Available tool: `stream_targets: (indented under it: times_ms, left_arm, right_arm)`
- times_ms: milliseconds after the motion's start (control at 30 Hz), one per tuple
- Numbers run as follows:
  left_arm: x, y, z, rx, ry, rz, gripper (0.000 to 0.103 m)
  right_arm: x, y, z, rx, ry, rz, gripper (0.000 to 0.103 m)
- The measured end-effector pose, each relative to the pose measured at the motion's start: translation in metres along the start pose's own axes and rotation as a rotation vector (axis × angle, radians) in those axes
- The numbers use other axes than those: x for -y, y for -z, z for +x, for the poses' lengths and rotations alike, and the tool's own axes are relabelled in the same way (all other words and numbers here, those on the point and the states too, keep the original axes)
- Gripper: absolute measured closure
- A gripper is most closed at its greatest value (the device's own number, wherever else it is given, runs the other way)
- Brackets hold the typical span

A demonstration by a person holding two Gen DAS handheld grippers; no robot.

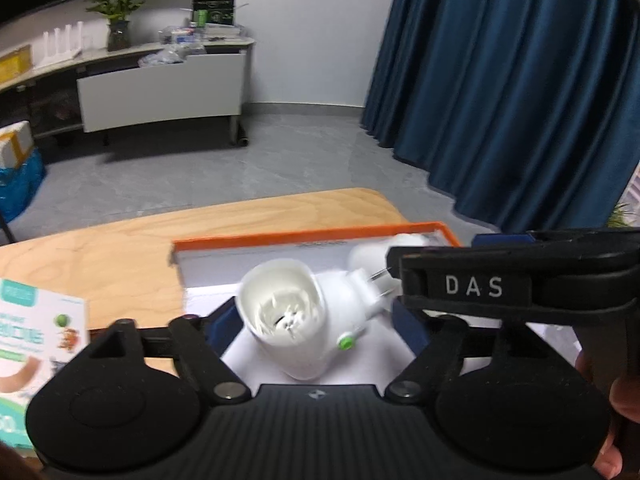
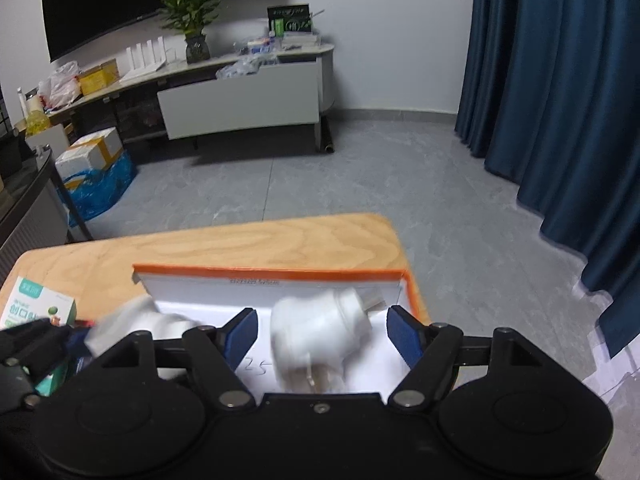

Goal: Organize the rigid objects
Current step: 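Open both tools to release the plug-in devices into the white box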

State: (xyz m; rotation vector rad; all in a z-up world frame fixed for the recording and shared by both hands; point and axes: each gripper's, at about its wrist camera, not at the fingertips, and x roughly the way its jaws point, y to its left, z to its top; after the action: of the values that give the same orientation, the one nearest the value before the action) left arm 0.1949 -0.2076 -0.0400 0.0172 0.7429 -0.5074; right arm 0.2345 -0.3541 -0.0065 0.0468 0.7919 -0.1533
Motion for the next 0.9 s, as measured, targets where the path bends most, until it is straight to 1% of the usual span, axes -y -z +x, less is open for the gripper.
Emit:
stream_targets:
  times_ms: [33, 267, 400, 500, 600, 633, 700, 900]
  left_arm:
    - [0.001, 0.001, -0.001, 0.002, 0.000, 0.006, 0.011]
    - [-0.001, 0.006, -0.017, -0.002, -0.005, -0.007, 0.011]
    - [-0.002, 0.009, -0.036, 0.001, -0.042, -0.014, 0.010]
    - [-0.004, 0.011, -0.053, 0.005, -0.078, -0.020, 0.007]
    - [-0.007, 0.013, -0.070, 0.009, -0.091, -0.031, 0.006]
    - [-0.008, 0.014, -0.075, 0.013, -0.105, -0.034, 0.003]
    - [-0.009, 0.017, -0.082, 0.018, -0.135, -0.035, 0.003]
    - [-0.017, 0.025, -0.102, 0.027, -0.158, -0.054, 0.003]
  right_arm:
    - [0.002, 0.000, -0.003, 0.010, 0.007, 0.000, 0.018]
    - [0.015, 0.002, -0.031, 0.060, 0.029, 0.047, 0.018]
    - [0.016, 0.007, -0.054, 0.088, 0.027, 0.060, 0.017]
    - [0.014, 0.013, -0.070, 0.101, 0.035, 0.065, 0.016]
    - [0.009, 0.025, -0.081, 0.094, 0.026, 0.074, 0.015]
    - [0.006, 0.029, -0.085, 0.090, 0.028, 0.072, 0.014]
    - [0.000, 0.037, -0.092, 0.090, 0.033, 0.069, 0.014]
    - [-0.020, 0.055, -0.105, 0.072, 0.003, 0.057, 0.013]
